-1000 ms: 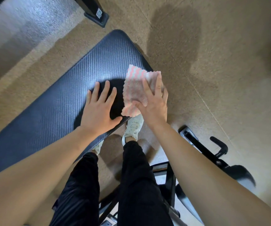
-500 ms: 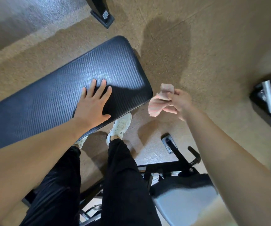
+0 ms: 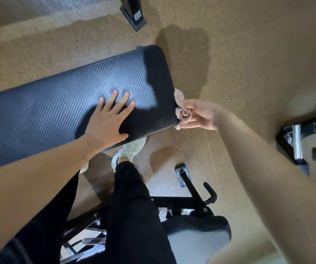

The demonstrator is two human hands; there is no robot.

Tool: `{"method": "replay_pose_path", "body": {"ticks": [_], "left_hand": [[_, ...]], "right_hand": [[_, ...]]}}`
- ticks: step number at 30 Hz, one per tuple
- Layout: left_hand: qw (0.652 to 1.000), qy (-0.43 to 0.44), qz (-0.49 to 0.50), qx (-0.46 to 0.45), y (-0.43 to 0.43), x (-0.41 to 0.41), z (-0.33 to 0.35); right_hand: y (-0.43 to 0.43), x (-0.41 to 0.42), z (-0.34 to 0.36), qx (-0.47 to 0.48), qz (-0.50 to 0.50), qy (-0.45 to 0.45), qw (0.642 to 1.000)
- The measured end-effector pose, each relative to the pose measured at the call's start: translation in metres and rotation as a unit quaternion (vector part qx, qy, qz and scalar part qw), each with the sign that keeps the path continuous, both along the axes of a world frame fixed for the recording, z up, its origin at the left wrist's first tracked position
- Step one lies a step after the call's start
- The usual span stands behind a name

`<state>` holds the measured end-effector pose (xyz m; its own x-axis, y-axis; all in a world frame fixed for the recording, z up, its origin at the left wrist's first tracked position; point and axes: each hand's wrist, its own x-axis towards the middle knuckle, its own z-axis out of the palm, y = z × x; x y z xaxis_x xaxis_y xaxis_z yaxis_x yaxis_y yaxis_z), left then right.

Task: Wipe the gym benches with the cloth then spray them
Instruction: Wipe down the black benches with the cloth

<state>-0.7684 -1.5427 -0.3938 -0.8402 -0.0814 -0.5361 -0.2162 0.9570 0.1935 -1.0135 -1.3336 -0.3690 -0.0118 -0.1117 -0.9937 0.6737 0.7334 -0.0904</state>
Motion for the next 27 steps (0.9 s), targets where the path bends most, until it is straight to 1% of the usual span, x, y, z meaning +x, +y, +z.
{"method": "replay_pose_path", "body": {"ticks": [2,5,6,9,11,13,15,17,19,22,24,25,26,27], "left_hand": [[1.0,0.004,0.003,-0.002,0.0,0.0,-0.001],[1.0,0.013,0.006,0.001,0.0,0.002,-0.002],[1.0,0.017,0.007,0.003,-0.001,0.003,-0.002],[1.0,0.025,0.01,0.012,-0.005,0.004,0.0],[0.999,0.037,0.022,0.018,-0.009,0.003,0.003],[0.996,0.051,0.068,0.016,-0.014,0.003,0.008],[0.99,0.052,0.134,-0.002,-0.022,0.002,0.013],[0.981,0.034,0.191,-0.028,-0.032,0.004,0.016],[0.971,0.004,0.234,-0.056,-0.042,0.009,0.014],[0.96,-0.027,0.272,-0.065,-0.054,0.022,0.008],[0.963,-0.033,0.262,-0.055,-0.058,0.028,0.005],[0.965,-0.033,0.253,-0.053,-0.06,0.03,0.004],[0.967,-0.033,0.246,-0.05,-0.061,0.031,0.004],[0.968,-0.033,0.242,-0.048,-0.063,0.031,0.005]], "right_hand": [[-0.012,0.0,0.001,0.021,0.007,0.009,1.0],[-0.032,-0.004,0.001,0.054,-0.045,0.037,0.997],[-0.038,-0.006,0.001,0.058,-0.048,0.051,0.996],[-0.058,-0.013,0.004,0.059,-0.038,0.074,0.995],[-0.072,-0.019,0.002,0.042,0.008,0.091,0.995],[-0.088,-0.024,0.004,0.02,0.061,0.121,0.991],[-0.101,-0.028,0.007,-0.003,0.057,0.147,0.987],[-0.114,-0.033,0.004,-0.028,0.048,0.179,0.982],[-0.129,-0.037,0.002,-0.044,0.058,0.223,0.972],[-0.153,-0.043,-0.007,-0.064,0.113,0.31,0.942],[-0.169,-0.044,-0.011,-0.105,0.141,0.314,0.933],[-0.175,-0.043,-0.014,-0.124,0.17,0.31,0.927],[-0.181,-0.042,-0.017,-0.124,0.226,0.322,0.911],[-0.186,-0.04,-0.017,-0.116,0.305,0.345,0.88]]}}
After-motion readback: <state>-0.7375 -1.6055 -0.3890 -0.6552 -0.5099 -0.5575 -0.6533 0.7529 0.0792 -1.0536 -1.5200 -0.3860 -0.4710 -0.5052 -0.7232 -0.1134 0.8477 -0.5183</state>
